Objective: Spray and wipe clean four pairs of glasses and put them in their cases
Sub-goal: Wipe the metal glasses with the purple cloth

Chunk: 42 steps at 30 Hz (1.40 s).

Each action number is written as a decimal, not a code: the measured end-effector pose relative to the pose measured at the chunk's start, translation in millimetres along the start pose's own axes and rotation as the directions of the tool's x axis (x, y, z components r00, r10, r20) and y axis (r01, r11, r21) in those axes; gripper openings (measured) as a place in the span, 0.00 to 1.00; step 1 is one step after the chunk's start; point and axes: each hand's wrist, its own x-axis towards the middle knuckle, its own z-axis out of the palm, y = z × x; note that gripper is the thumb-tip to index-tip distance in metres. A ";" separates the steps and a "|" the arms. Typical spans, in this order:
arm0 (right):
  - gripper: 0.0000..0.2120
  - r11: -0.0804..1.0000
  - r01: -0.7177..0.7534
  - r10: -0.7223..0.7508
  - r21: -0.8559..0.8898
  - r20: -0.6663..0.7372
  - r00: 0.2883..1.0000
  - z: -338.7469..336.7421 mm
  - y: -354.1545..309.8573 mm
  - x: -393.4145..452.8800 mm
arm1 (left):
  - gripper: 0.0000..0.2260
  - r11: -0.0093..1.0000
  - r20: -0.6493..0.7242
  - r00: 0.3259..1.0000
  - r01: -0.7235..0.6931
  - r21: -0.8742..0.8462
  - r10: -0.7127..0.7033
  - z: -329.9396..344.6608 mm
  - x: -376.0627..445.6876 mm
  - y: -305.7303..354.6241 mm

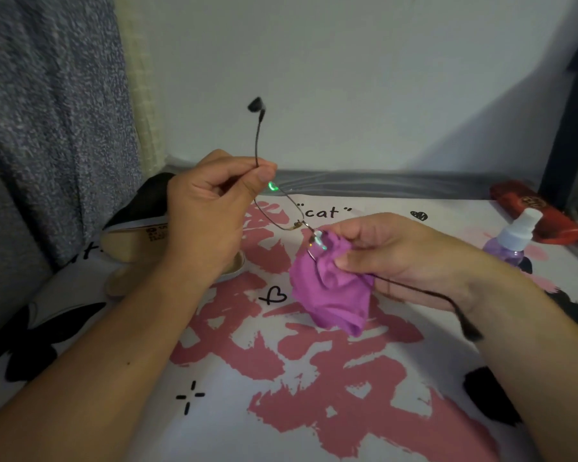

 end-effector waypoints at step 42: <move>0.12 0.992 0.116 -0.072 0.047 -0.542 0.837 27.4 10.8 19.7 | 0.03 0.990 -0.045 0.989 0.136 -0.048 -0.138 5.5 -5.3 -4.5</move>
